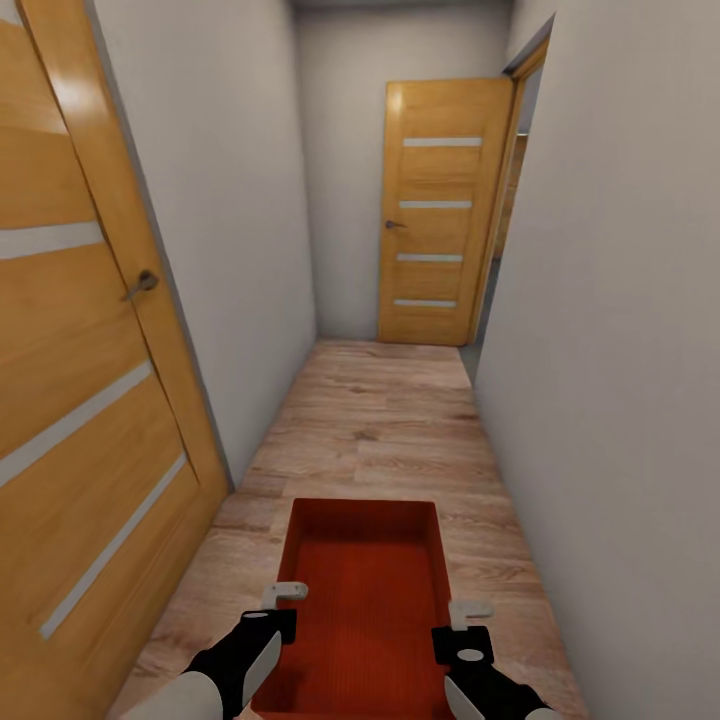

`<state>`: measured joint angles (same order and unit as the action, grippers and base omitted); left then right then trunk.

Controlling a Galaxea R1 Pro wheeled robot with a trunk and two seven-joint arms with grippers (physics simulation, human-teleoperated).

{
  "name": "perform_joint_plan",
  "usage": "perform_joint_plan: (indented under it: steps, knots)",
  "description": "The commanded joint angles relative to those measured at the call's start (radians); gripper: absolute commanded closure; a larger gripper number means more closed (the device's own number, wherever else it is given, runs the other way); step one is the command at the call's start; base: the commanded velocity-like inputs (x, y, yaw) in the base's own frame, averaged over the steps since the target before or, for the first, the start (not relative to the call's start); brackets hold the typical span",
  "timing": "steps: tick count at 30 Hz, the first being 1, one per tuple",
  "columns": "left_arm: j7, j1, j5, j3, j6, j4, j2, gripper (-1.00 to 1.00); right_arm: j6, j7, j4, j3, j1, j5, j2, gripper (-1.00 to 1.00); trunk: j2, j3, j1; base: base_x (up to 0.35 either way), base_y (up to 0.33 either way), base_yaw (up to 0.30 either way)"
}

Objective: Move the two storage containers from the living room to the garage. In the garage, place one container on the floor and stack the other container on top of it (either order is fine).

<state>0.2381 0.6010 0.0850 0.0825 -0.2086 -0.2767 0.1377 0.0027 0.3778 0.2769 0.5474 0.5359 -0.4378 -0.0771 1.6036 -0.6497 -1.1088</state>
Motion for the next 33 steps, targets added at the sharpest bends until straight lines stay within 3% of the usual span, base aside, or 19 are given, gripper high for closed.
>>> perform_joint_plan:
  steps: [1, 33]
  knots:
    - [0.013, 0.000, -0.025, 0.005, -0.010, -0.005, -0.003, 1.00, -0.001, 0.010, -0.016, -0.007, 0.001, -0.015, 0.002, 1.00, 0.000, -0.001, 0.000, 0.321, 0.000, 0.000]
    - [0.013, 0.000, -0.025, 0.005, -0.009, -0.006, -0.003, 1.00, -0.001, 0.010, -0.016, -0.007, 0.001, -0.015, 0.002, 1.00, 0.000, -0.001, 0.000, 0.322, 0.000, 0.000]
